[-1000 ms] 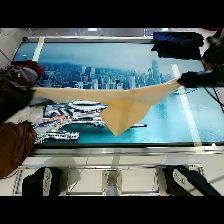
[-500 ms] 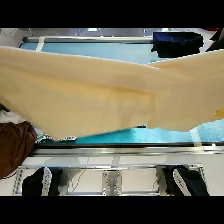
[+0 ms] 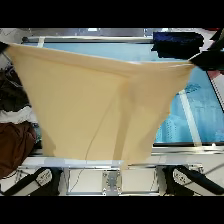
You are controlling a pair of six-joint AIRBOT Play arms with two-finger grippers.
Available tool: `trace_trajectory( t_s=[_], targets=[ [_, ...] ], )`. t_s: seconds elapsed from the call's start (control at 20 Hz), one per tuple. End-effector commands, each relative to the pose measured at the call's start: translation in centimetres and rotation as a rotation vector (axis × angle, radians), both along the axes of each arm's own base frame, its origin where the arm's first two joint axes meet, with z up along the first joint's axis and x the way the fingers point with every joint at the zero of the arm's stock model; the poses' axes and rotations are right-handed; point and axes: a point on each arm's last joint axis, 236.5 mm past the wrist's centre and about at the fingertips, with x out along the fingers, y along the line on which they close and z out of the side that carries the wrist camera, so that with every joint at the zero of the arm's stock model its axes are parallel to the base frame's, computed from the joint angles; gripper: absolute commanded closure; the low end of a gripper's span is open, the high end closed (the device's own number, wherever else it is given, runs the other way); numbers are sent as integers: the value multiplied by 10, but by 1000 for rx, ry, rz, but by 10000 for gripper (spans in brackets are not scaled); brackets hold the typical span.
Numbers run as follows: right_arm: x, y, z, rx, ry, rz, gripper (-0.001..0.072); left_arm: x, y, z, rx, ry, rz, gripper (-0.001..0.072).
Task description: Fold the shirts.
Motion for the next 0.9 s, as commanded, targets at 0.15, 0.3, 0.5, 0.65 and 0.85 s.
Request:
trace_trajectory(
  t_s=[0.15,0.3,0.5,0.65,0.85],
  targets=[
    [137,21,-185,89,165,-49,698,147,-3,-226,166,259,32,700],
    [189,25,-209,123,43,-149,696,191,-5,-264,110,190,127,699],
    [215,23,-176,186,-74,-231,304,203,-10,-248,56,130,153,156],
    [187,-1,-140,82,18,-176,300,173,14,-198,58,138,165,93],
    [99,-76,-100,-188,187,-171,299,85,67,-164,33,294,231,102]
  ],
)
